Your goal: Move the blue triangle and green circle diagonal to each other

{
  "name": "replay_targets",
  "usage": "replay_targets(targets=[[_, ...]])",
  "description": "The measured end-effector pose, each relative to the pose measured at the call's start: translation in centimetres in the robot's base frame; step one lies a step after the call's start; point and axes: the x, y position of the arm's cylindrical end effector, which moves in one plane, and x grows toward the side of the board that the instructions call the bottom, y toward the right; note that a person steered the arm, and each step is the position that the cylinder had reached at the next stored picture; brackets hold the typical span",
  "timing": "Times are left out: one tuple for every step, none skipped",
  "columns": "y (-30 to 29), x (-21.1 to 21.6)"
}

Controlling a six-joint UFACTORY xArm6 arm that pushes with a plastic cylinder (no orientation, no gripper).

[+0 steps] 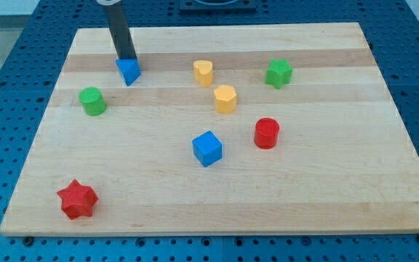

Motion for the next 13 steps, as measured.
replay_targets(targets=[[-0.4, -0.2], [-2.0, -0.4], [-2.3, -0.4], [-2.4, 0.8], [-1.8, 4.1], [-0.6, 5.1], [-0.6, 5.1], [1.8, 5.6], [4.4, 5.8], [6.0, 5.8], [6.1, 5.8], [2.3, 5.3], [-4.1, 5.1]])
